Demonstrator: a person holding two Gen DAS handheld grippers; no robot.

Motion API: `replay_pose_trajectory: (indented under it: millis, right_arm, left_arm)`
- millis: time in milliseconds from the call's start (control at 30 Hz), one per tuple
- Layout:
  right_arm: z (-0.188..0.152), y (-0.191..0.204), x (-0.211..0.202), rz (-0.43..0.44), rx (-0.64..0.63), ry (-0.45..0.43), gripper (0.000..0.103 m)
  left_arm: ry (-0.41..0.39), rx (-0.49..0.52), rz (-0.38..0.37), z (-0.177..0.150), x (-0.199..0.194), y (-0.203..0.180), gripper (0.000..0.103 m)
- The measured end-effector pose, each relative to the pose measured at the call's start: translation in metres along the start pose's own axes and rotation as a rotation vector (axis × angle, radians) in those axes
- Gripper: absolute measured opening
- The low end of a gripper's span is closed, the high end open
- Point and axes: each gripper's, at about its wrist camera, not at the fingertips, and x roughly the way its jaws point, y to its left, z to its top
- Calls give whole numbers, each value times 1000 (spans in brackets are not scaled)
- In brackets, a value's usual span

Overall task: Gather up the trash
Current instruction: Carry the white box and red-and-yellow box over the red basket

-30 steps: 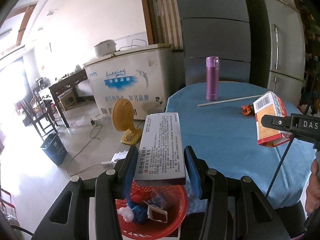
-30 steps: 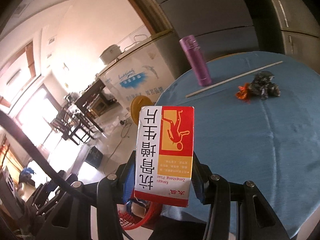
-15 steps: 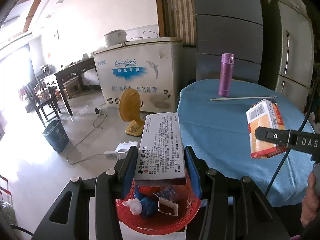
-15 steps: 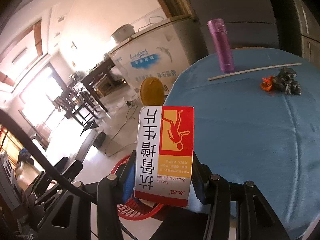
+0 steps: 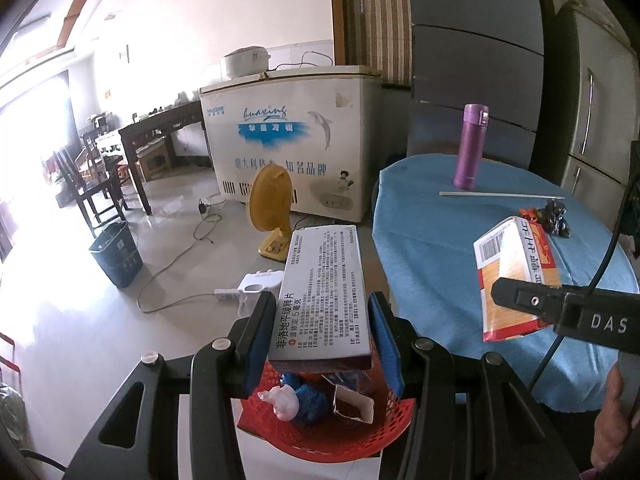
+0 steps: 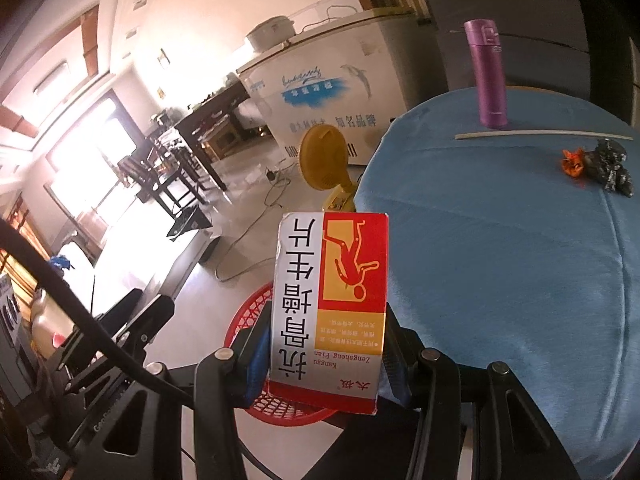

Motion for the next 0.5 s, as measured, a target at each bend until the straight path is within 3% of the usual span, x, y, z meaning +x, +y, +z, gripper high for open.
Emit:
replay_pose_trajectory:
  millis: [500]
  right_arm:
    - [-9, 9, 27, 13, -22, 71, 51]
  left_arm:
    - [45, 11, -11, -12, 10, -1, 49]
